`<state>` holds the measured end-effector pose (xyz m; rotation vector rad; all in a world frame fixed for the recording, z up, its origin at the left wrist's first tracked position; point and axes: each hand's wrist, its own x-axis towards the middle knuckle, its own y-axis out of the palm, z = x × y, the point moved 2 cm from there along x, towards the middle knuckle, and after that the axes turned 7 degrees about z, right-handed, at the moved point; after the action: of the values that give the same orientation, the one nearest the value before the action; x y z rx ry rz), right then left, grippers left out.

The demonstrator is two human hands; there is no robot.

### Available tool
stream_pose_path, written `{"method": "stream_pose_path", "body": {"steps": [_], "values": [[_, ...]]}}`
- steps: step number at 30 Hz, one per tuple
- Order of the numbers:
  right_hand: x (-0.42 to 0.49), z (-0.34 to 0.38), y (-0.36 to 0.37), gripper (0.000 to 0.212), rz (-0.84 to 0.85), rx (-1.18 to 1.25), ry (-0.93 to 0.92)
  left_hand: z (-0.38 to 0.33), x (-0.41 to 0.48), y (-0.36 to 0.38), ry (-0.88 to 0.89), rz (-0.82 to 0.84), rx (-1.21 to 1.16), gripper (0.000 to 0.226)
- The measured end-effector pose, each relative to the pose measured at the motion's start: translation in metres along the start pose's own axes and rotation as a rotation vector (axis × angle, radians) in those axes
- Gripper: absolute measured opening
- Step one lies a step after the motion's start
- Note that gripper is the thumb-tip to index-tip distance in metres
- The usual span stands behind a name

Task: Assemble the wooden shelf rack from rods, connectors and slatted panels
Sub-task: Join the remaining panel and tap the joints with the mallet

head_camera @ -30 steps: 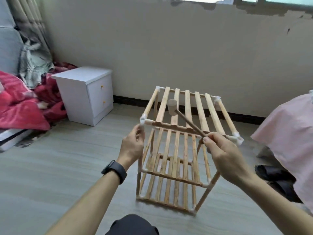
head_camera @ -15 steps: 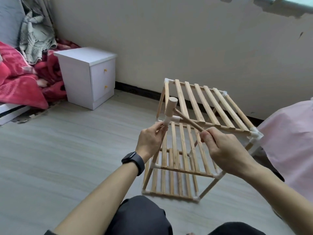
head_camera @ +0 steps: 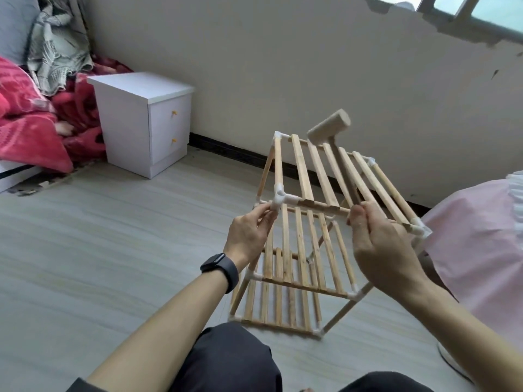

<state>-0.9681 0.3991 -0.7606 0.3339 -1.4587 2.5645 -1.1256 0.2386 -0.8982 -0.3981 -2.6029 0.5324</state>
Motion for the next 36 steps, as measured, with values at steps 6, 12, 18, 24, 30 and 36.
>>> {"method": "stream_pose_path", "body": {"steps": [6,12,18,24,30,36], "values": [[-0.004,0.001,0.002,0.022,-0.074,0.062,-0.080,0.001,0.000,-0.001,0.002,-0.003,0.001,0.039],[-0.003,-0.003,0.001,0.023,-0.030,0.040,-0.025,0.001,0.001,-0.001,0.004,0.000,0.002,0.040],[-0.003,-0.006,0.008,0.026,0.095,-0.045,0.038,0.000,0.000,-0.001,-0.006,0.006,0.007,0.040],[-0.001,-0.001,0.010,0.030,0.180,-0.113,0.044,-0.002,0.000,-0.002,-0.015,0.013,0.007,0.038],[0.019,0.000,-0.026,0.012,-0.078,0.440,0.005,-0.004,0.001,-0.004,-0.009,0.046,0.023,0.039],[0.066,0.024,-0.043,0.014,-0.530,0.577,-0.076,-0.001,0.005,-0.009,-0.010,0.110,0.021,0.033]]}}
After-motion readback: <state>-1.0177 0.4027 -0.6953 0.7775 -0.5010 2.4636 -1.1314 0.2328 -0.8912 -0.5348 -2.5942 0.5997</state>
